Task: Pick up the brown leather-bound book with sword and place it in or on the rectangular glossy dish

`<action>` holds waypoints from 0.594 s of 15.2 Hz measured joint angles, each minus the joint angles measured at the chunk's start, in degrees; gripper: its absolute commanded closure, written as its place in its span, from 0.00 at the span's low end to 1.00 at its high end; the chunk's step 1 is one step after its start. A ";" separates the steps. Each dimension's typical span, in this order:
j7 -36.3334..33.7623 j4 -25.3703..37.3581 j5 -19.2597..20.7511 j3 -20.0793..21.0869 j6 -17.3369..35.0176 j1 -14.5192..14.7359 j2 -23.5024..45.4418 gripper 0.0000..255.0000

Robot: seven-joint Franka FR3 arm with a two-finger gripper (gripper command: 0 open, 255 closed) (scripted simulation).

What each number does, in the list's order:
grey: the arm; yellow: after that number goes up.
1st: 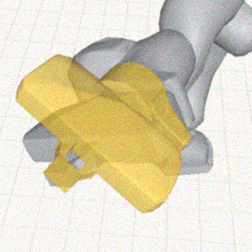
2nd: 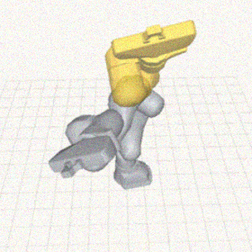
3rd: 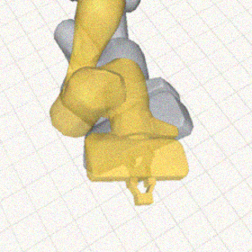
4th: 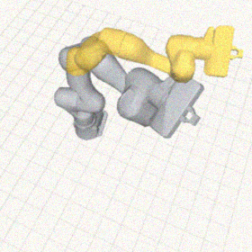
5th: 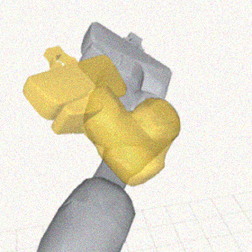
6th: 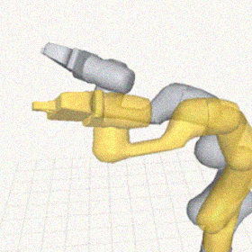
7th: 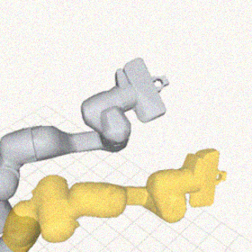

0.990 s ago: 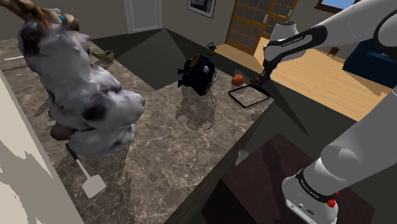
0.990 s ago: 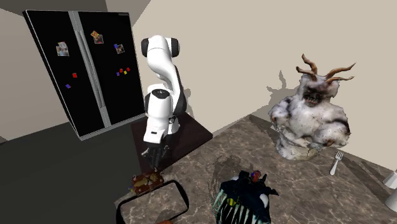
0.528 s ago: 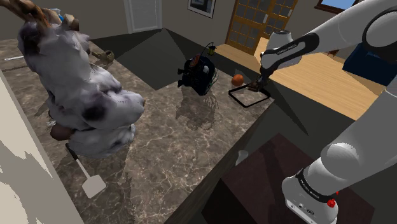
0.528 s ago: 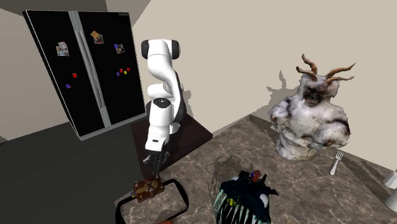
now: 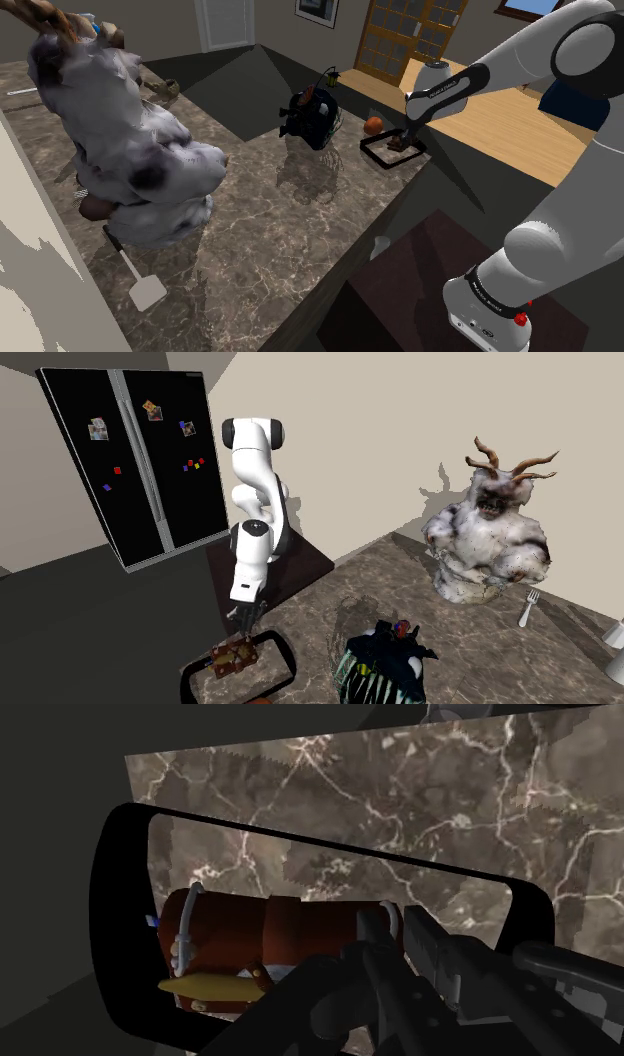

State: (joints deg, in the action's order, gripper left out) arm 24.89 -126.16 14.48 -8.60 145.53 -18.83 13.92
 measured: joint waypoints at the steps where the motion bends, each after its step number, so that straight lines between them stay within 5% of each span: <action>1: -0.03 -0.05 0.03 -0.01 0.20 -0.01 0.14 1.00; 6: -0.11 -0.08 0.06 -0.02 0.40 0.01 0.29 1.00; 7: -0.11 -0.09 0.06 -0.02 0.41 0.01 0.29 0.00; 9: -0.11 -0.09 0.07 -0.02 0.41 0.01 0.26 0.00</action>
State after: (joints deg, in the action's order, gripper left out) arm 24.78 -126.25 14.55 -8.62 145.94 -18.82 14.19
